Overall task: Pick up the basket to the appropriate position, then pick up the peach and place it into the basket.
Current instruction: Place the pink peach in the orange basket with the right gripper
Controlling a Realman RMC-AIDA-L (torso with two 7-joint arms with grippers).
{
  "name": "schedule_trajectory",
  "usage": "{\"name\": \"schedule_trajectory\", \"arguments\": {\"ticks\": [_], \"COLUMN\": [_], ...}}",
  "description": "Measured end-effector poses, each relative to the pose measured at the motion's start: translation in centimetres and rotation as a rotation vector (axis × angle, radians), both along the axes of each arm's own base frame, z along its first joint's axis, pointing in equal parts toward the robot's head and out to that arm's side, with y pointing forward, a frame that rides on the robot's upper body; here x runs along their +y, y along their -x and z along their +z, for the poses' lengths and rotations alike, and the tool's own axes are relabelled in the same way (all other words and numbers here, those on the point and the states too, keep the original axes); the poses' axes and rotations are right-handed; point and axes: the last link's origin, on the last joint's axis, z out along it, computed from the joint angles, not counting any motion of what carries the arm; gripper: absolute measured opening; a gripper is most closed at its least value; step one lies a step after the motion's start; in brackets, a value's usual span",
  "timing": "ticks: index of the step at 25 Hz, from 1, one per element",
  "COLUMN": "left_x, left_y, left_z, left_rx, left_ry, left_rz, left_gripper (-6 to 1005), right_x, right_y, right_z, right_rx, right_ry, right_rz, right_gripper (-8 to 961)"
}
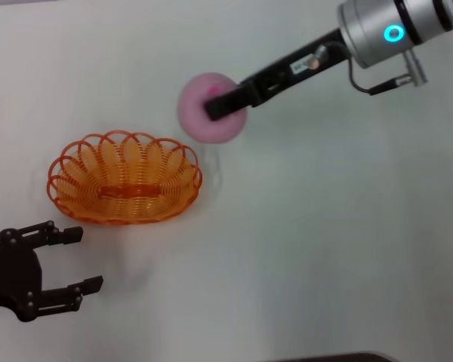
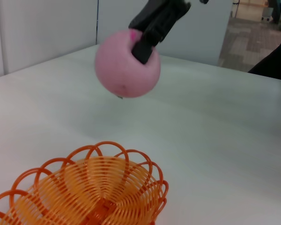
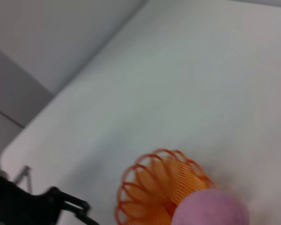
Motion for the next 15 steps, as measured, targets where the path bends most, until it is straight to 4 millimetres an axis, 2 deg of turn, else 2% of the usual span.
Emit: {"name": "schedule_trajectory", "arguments": {"ticks": [5,10,15], "left_x": [0.1,0.2,0.2], "left_y": [-0.1,-0.1,-0.1], "left_z": [0.0,0.0,0.0], "left_rx": [-0.002,-0.004,-0.005], "left_ry": [0.0,0.001,0.0], "left_rz": [-0.001,0.0,0.001], "left_gripper": [784,784,784], "right_x": [-0.2,-0.5,-0.7], "right_y": [1.1,1.1,0.9], "right_z": [-1.9,-4.5,-6.1], "right_rx": [0.057,0.032,0.017], "right_ry": [0.02,0.06,0.062], "right_rz": [0.042,0.065,0.086], "right_gripper": [225,243,262]}}
